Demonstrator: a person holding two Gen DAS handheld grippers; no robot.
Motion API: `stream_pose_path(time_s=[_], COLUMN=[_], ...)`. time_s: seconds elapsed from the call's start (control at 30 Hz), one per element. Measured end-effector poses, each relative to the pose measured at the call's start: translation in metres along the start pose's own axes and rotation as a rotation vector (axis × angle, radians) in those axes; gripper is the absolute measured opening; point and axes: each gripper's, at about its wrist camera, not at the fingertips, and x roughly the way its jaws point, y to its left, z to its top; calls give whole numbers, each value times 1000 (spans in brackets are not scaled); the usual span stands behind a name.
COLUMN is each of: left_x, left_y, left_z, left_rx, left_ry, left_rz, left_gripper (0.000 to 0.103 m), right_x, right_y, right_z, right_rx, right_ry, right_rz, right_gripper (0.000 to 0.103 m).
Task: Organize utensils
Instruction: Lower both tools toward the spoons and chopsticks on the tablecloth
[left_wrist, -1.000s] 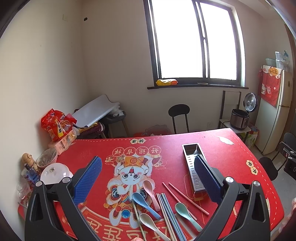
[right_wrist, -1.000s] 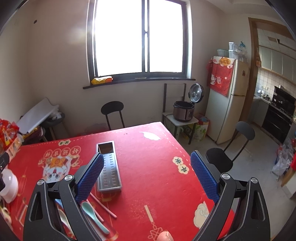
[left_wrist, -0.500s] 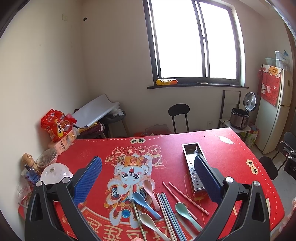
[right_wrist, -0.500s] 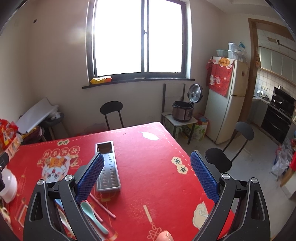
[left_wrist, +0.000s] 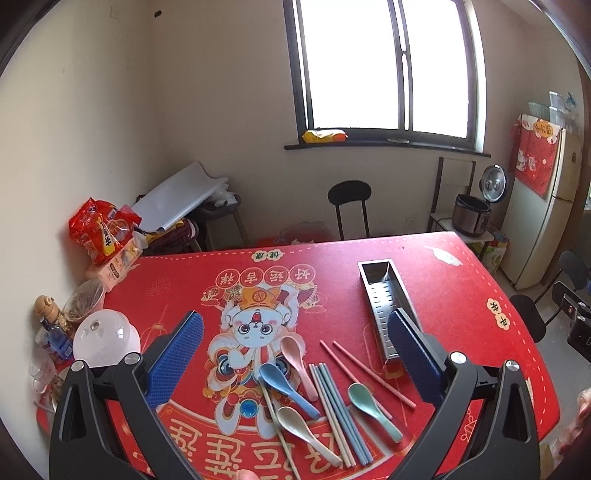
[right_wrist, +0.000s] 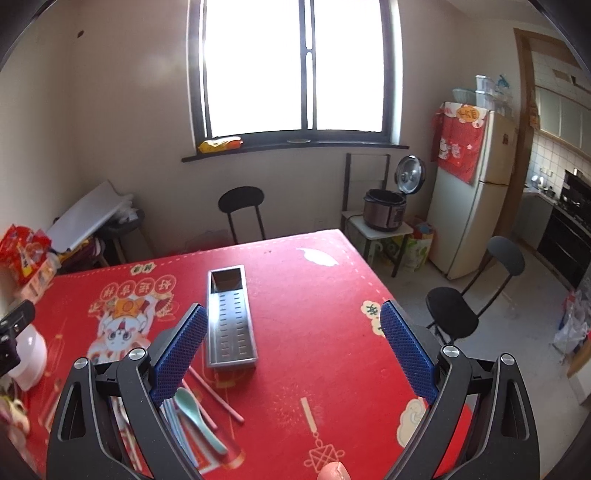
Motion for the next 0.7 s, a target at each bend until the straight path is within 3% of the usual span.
stream_pose_path(time_s=[0.1, 0.2, 0.33, 0.57, 0.7], left_x=[11, 29, 53, 85, 109], left_y=[30, 60, 95, 118, 115], left_z=[-4, -13, -36, -92, -124], left_rx=[-50, -95, -152, -184, -174], left_ry=[11, 76, 164, 235, 316], left_rz=[14, 23, 78, 124, 104], left_gripper=[98, 98, 98, 98, 98], right_x=[13, 37, 77, 141, 163], right_y=[5, 16, 42, 61, 75], right_z=[-3, -8, -31, -81, -105], right_rx=[-18, -69, -222, -222, -260], right_ry=[38, 92, 177, 385, 454], right_rz=[85, 200, 197, 304, 320], right_gripper=[92, 91, 91, 91, 91])
